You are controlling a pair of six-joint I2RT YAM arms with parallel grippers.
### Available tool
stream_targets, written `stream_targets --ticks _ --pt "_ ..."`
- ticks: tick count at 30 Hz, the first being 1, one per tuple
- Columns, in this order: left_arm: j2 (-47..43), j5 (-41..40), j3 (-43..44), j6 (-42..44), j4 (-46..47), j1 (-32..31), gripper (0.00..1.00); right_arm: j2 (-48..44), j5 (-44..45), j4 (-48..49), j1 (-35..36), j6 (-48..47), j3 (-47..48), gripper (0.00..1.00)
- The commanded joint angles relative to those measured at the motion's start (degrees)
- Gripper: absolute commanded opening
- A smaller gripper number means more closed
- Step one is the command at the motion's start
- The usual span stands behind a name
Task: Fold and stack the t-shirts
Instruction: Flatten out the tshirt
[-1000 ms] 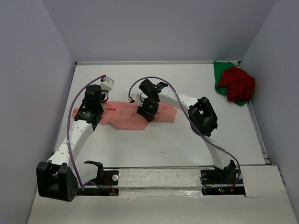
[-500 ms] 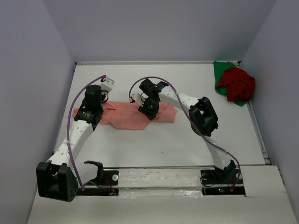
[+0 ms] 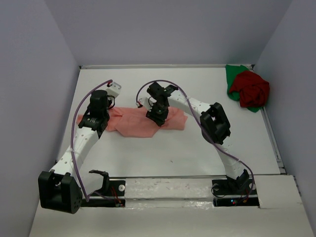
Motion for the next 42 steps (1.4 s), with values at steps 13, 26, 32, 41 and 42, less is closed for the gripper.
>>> stream_targets --ticks 13,26,32,41,42 --pt "-0.51 -0.40 2.31 -0.44 -0.22 -0.42 0.00 -3.44 1.76 -1.59 0.48 -1.03 3.76 0.37" --pt "0.10 -0.93 4.06 -0.53 -0.05 -0.69 0.00 -8.79 5.10 -3.08 -5.92 -1.64 7.88 0.00" --pt "0.89 -3.13 5.55 1.23 2.67 -0.42 0.00 -12.23 9.93 -2.47 -15.66 -1.03 9.82 0.00" --pt "10.55 8.56 26.00 -3.95 -2.51 7.57 0.00 -16.53 11.96 0.17 -29.40 0.56 16.94 0.00" --pt "11.17 9.00 28.21 -3.95 -3.29 7.66 0.00 -17.23 11.70 0.17 -29.40 0.38 17.21 0.00"
